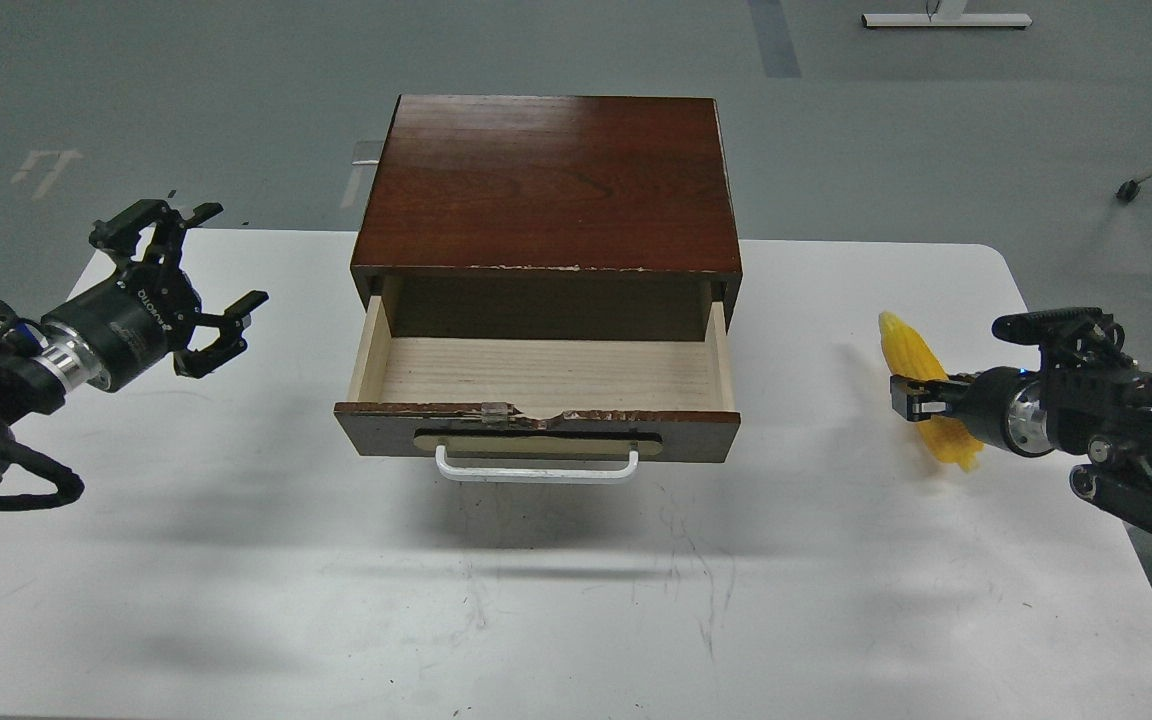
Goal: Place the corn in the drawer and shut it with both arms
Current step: 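Lift the corn with the right gripper and lower it into the open drawer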
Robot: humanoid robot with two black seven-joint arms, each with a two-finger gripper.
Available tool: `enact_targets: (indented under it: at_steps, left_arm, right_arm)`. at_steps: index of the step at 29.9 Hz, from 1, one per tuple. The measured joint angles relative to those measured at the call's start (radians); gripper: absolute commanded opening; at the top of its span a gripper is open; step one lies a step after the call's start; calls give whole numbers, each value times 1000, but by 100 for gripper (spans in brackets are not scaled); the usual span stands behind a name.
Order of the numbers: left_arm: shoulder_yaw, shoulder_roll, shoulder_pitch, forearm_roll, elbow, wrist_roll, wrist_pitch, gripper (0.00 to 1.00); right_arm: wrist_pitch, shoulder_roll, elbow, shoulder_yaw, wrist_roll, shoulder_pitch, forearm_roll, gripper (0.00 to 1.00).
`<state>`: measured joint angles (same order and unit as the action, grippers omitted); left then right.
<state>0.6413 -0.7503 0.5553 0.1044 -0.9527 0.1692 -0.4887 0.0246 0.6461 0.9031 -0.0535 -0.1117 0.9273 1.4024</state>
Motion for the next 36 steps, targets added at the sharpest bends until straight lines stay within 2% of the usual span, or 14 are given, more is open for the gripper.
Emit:
enact_targets:
  at_steps: [7,12,17,21,25,26,28,33,35,36]
  left_arm:
    - [1,-13,0,0,0,0,0,98]
    - [2,-20,0,0,0,0,0,98]
    - [3,-23,0,0,0,0,0,98]
    - [3,-24,0,0,0,0,0,98]
    - [4,-34,0,0,0,2,0,98]
    - [4,-36,0,0,0,3,0,98]
    - [4,-43,0,-1,0,3,0,98]
    - [4,-56,0,-5,0,3,0,98]
    - [4,-58,0,-5,0,3,0,98]
    - [4,-59,0,-5,1,3,0,98]
  right_arm:
    - [-96,4,10,-13,-50,242,25,0]
    - [-108,-23,123,-13,-111,496,170,0]
    - [-82,-195,238,-68,-186,670,260,0]
    - [-80,-346,266,-155,-199,695,275,0]
    - [-80,-438,271,-199,-201,680,277,0]
    - [-81,-451,267,-202,-201,675,277,3]
    - [-81,-471,244,-205,-201,661,277,22]
    - [-81,-507,192,-220,-201,609,290,40]
    - [-81,-515,185,-239,-209,600,314,57]
    - [-81,-515,183,-246,-217,598,327,68]
